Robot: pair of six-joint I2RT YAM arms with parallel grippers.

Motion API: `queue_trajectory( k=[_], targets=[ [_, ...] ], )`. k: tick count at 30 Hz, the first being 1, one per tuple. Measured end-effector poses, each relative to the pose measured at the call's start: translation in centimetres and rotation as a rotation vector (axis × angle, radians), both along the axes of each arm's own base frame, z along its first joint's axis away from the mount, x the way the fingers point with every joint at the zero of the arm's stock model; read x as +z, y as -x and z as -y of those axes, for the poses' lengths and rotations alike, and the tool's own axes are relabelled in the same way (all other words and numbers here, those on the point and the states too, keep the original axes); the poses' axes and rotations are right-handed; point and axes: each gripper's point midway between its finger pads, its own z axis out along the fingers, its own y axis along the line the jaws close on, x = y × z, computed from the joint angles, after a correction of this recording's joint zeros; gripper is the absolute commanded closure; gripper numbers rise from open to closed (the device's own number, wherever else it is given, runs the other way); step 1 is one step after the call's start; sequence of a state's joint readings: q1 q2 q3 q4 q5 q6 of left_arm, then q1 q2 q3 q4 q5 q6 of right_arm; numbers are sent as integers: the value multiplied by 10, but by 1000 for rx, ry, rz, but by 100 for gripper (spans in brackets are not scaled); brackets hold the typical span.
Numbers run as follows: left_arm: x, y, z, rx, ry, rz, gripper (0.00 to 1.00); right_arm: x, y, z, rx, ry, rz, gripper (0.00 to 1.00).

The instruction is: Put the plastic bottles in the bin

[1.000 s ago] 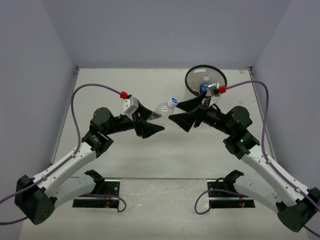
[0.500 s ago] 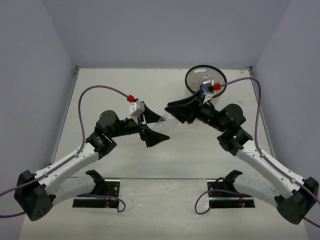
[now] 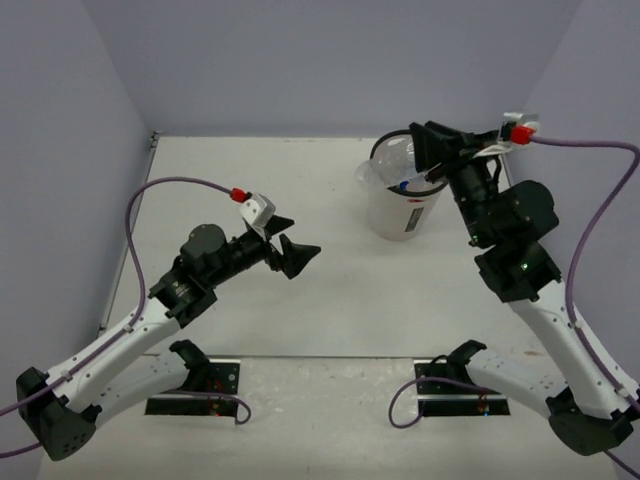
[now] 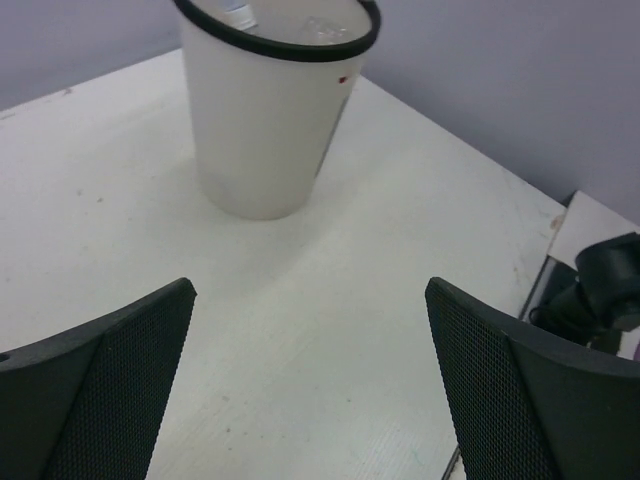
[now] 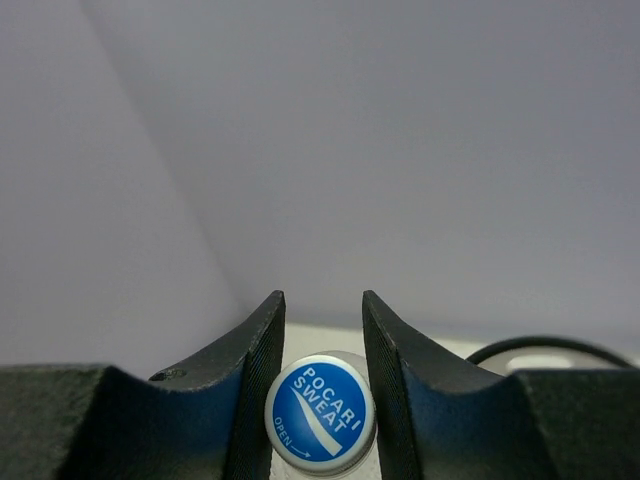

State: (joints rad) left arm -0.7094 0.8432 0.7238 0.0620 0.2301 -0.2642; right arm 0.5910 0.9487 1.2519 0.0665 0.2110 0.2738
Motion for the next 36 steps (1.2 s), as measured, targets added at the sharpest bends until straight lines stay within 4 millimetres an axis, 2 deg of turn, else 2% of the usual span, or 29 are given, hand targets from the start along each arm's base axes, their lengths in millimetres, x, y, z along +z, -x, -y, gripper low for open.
queue_trajectory(
  k=[3, 5, 7, 9, 10, 13, 18, 22, 27, 29, 30, 31, 32, 34, 35, 36],
  targets=[
    [-4, -10, -10, 81, -19, -8, 0, 36, -19, 33, -172, 8, 56, 100],
    [-11, -15, -14, 115, -39, -22, 0, 48, -36, 49, -267, 24, 68, 100],
    [-19, -18, -16, 135, -62, -42, 0, 50, -57, 58, -337, 50, 59, 100],
    [-27, -20, -17, 148, -86, -59, 0, 42, -81, 59, -381, 83, 33, 100],
    [-30, -21, -18, 153, -97, -65, 0, 34, -94, 59, -400, 106, 12, 100],
    [-32, -21, -19, 157, -104, -70, 0, -9, -132, 49, -418, 192, -82, 100],
    [-32, -21, -20, 157, -106, -65, 0, -63, -172, 42, -406, 274, -184, 100],
    [-30, -21, -21, 163, -103, -58, 0, -97, -186, 46, -405, 282, -248, 100],
    [-29, -21, -20, 161, -98, -54, 0, -141, -194, 43, -312, 266, -324, 100],
    [-29, -21, -20, 158, -98, -53, 0, -158, -198, 43, -282, 261, -352, 97],
    [-29, -21, -20, 157, -97, -53, 0, -166, -200, 42, -270, 258, -365, 92],
    [-29, -21, -20, 156, -97, -53, 0, -173, -201, 41, -260, 256, -376, 82],
    [-29, -21, -19, 155, -97, -53, 0, -179, -203, 41, -253, 252, -385, 69],
    [-28, -21, -19, 155, -94, -51, 0, -179, -206, 40, -250, 236, -375, 43],
    [-29, -20, -20, 156, -94, -50, 0, -179, -207, 41, -250, 229, -375, 27],
    [-31, -20, -20, 156, -95, -52, 0, -181, -206, 41, -249, 224, -381, 22]
  ],
)
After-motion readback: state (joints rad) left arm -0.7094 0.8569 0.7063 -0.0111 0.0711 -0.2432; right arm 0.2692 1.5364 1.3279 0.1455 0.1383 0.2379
